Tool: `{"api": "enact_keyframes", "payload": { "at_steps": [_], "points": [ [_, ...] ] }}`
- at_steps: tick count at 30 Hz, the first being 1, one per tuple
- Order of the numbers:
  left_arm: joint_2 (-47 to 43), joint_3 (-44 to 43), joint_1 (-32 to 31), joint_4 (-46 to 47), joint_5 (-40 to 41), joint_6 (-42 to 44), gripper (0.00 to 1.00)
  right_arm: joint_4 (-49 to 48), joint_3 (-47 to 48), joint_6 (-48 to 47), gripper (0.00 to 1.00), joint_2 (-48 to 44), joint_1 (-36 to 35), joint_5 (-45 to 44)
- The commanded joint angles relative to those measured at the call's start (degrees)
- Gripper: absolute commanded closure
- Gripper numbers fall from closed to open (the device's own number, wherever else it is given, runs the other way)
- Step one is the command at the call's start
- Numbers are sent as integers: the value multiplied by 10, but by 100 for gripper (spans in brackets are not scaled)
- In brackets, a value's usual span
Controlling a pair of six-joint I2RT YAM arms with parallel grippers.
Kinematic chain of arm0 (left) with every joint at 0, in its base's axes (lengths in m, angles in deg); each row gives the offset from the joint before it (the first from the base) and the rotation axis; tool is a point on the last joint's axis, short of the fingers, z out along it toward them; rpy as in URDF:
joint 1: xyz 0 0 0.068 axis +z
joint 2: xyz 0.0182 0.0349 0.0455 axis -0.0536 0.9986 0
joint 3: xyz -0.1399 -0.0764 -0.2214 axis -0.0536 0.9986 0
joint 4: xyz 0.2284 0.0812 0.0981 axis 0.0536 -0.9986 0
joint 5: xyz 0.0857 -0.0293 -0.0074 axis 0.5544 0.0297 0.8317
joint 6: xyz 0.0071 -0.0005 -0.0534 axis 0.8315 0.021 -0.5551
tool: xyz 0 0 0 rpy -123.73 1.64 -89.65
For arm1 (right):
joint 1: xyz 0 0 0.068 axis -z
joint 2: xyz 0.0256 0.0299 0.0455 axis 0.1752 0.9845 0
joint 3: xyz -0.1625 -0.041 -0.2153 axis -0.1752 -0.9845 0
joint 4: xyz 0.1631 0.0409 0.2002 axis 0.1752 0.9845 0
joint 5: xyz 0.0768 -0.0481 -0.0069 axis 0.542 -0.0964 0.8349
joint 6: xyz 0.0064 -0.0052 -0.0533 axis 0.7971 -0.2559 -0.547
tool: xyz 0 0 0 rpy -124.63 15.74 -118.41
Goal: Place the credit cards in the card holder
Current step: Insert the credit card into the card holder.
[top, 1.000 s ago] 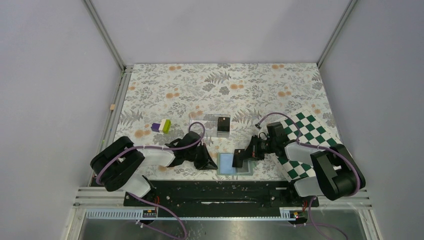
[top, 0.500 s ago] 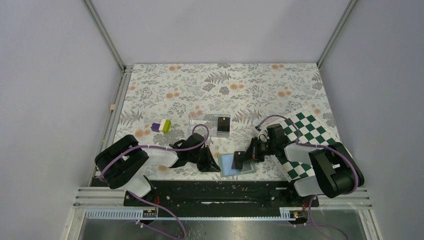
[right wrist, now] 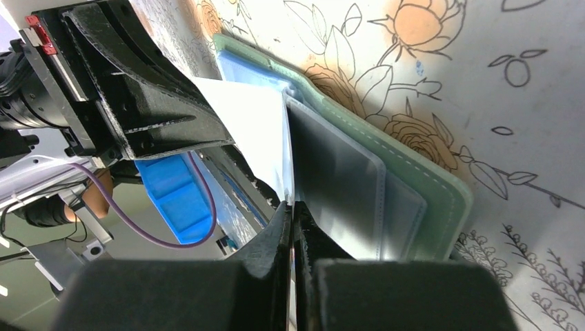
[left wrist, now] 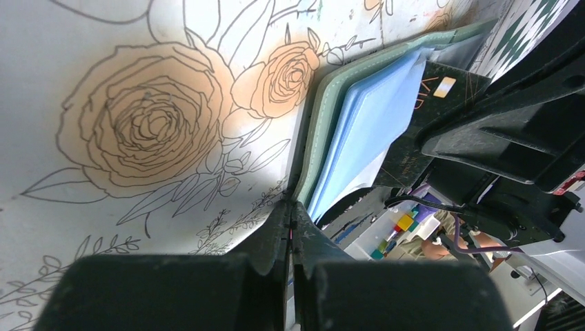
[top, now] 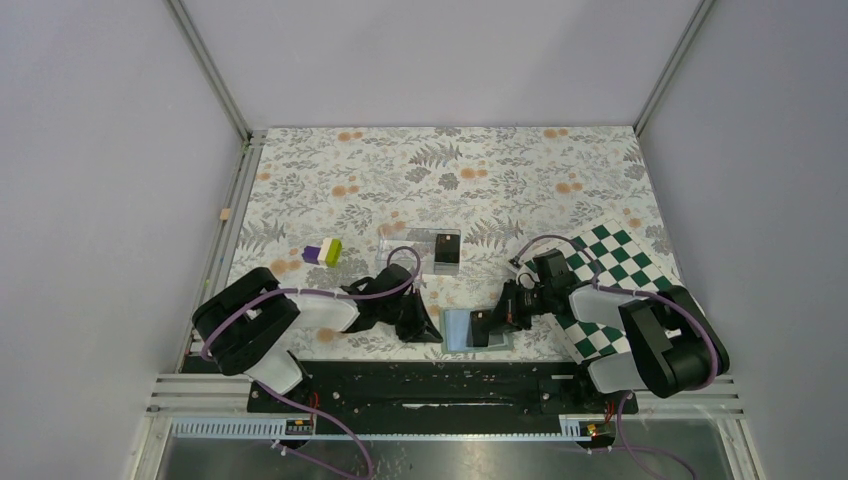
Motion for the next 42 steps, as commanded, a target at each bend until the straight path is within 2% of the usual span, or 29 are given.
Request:
{"api": "enact_keyframes", "payload": {
  "at_steps": [1,10,26,39,42],
  "points": [
    [10,-21,-3,-1,22,10,100,45,17,-28,100,16,2,7],
    [15,-29,-2,-9,21,17,100,90,56,-60,100,72,2,25],
    [25,-38,-2,-19,21,23,100,173,99,-100,98,113,0,18],
    [31,-42,-2,-18,18,25,100,233,146,-110,85,126,-44,-32],
    [30,-41,-3,-19,18,25,100,248,151,-108,79,117,-54,-63]
  ]
}}
